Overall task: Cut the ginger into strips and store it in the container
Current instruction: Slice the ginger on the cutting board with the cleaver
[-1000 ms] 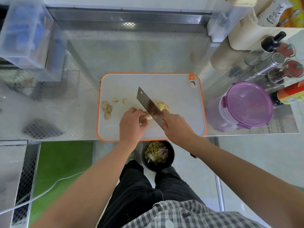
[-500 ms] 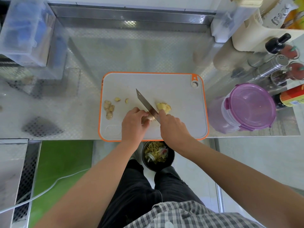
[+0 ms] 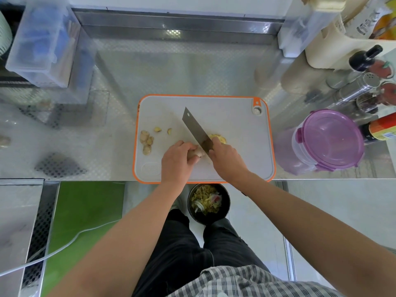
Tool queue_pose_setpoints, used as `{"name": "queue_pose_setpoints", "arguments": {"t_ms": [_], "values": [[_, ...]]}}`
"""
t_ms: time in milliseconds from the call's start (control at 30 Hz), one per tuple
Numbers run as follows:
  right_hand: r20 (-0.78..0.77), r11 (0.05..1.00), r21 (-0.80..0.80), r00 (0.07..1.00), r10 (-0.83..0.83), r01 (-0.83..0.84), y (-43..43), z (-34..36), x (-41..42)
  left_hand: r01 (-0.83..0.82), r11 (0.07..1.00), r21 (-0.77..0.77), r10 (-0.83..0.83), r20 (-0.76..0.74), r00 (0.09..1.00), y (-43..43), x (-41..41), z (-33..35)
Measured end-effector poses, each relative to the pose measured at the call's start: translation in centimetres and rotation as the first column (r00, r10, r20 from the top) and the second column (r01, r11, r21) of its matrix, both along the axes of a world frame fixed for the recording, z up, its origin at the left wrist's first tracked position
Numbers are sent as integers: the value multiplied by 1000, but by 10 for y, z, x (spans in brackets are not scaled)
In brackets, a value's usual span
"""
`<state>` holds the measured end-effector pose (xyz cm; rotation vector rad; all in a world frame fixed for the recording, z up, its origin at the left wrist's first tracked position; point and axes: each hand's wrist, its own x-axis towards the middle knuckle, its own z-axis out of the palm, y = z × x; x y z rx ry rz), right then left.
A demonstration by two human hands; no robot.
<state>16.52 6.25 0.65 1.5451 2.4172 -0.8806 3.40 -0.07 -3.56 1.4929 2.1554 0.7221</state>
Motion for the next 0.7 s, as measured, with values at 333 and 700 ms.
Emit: {"name": "queue_pose_setpoints", "arguments": {"t_ms": [333, 700], "values": [[71, 997, 30, 995, 65, -68, -8, 27, 8, -22, 999, 23, 22, -4, 1000, 0, -3, -3], [66, 996, 24, 994, 85, -87, -12, 29, 11, -37, 999, 7, 37, 48, 998, 1, -2, 0]]}}
